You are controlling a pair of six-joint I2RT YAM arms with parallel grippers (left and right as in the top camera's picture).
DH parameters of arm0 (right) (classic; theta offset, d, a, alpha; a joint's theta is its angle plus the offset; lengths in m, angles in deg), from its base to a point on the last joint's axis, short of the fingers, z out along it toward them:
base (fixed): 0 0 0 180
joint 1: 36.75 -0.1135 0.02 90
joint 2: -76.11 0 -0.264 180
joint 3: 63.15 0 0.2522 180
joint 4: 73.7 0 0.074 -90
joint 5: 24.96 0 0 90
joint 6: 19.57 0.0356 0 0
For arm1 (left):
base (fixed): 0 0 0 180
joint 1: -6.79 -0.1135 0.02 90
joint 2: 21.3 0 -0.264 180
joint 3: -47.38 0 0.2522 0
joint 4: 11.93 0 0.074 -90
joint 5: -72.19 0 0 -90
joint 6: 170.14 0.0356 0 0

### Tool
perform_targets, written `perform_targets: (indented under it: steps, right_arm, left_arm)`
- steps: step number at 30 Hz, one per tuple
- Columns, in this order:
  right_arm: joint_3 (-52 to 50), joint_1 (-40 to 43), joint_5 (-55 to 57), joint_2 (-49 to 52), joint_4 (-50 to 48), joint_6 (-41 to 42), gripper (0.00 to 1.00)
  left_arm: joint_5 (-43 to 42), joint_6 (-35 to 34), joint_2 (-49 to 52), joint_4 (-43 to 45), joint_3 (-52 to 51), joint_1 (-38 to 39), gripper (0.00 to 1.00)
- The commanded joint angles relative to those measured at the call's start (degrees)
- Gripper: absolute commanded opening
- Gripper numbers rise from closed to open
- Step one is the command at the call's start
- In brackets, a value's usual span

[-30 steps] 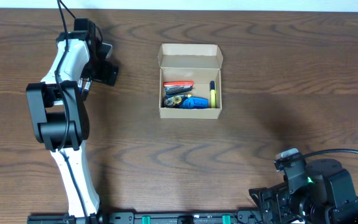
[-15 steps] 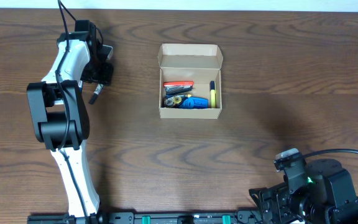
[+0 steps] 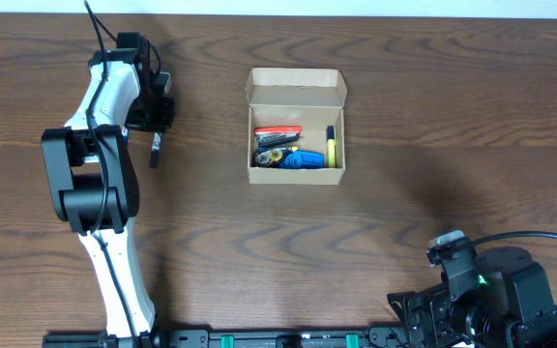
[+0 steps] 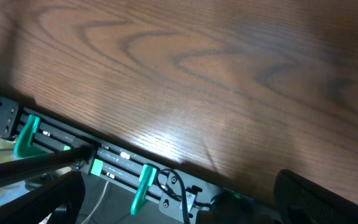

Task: Pack container
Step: 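Carry the black-capped marker into the box and release it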

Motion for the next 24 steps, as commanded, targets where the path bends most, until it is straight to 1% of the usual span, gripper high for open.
perform_targets:
  steps: [1,4,8,14,18,21,24]
  right_arm:
    - [0.0,-0.4,-0.2,-0.1,0.1,0.6,0.99]
    - [0.0,-0.4,-0.2,-0.1,0.1,0.6,0.99]
    - [0.0,-0.4,-0.2,-0.1,0.1,0.6,0.99]
    - [0.0,-0.4,-0.2,-0.1,0.1,0.6,0.99]
    - [0.0,-0.4,-0.2,-0.1,0.1,0.6,0.99]
    - [0.0,-0.4,-0.2,-0.1,0.1,0.6,0.99]
    - [0.0,-0.4,-0.2,-0.1,0.1,0.6,0.99]
  left_arm:
    - [0.4,-5.7,1.0,-3.0,-0.2,0.7,0.06]
    - [0.4,-7.0,-0.5,-6.3,1.5,2.1,0.06]
    - [0.4,-8.8,-4.8,-8.7,3.5,5.1,0.06]
    - [0.4,-14.2,-14.8,-8.9,4.2,10.7,0.06]
    - [0.4,-16.0,-20.7,-9.1,4.2,15.1,0.05]
    - [0.4,-15.4,-23.9,-9.0,4.2,18.7,0.06]
    - [0.4,-10.0,-25.6,-8.6,4.2,23.2,0.06]
